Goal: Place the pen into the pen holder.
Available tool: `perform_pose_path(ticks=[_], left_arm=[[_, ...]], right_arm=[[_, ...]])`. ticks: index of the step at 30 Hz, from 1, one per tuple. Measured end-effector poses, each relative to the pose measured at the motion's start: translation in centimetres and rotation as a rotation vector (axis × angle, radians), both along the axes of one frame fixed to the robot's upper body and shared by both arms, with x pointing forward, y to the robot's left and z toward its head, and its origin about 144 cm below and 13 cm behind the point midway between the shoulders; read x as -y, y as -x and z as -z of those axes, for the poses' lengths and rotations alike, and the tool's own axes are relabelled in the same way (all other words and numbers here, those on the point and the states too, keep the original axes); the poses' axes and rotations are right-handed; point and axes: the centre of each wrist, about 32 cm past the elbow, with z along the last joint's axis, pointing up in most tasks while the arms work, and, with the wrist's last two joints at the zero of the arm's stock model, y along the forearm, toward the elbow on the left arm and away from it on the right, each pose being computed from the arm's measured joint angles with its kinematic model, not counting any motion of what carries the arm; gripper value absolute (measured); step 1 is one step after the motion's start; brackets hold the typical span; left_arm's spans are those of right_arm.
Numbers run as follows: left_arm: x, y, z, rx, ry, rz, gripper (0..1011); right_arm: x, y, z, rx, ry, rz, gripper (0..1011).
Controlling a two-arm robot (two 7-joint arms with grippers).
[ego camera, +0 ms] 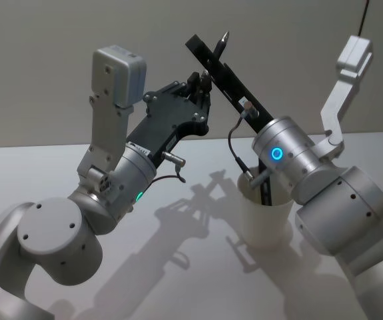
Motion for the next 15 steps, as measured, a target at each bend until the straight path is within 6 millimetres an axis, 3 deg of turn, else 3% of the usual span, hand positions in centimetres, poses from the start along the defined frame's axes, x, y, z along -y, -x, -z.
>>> perform_pose_path(ticks=[4,13,15], left_arm=[[0.00,0.00,0.00,0.000,0.000,0.000,141],[0.00,0.00,0.00,0.000,0.000,0.000,141],[0.00,0.00,0.00,0.000,0.000,0.000,141]], right_arm=[[0.00,0.01,-0.01,-0.003,-0.002,-0.002,967],[0.00,0.04,-0.02,-0.006,-0.004,-0.005,739],[0.00,0.04,-0.02,-0.007,-0.004,-0.005,650]])
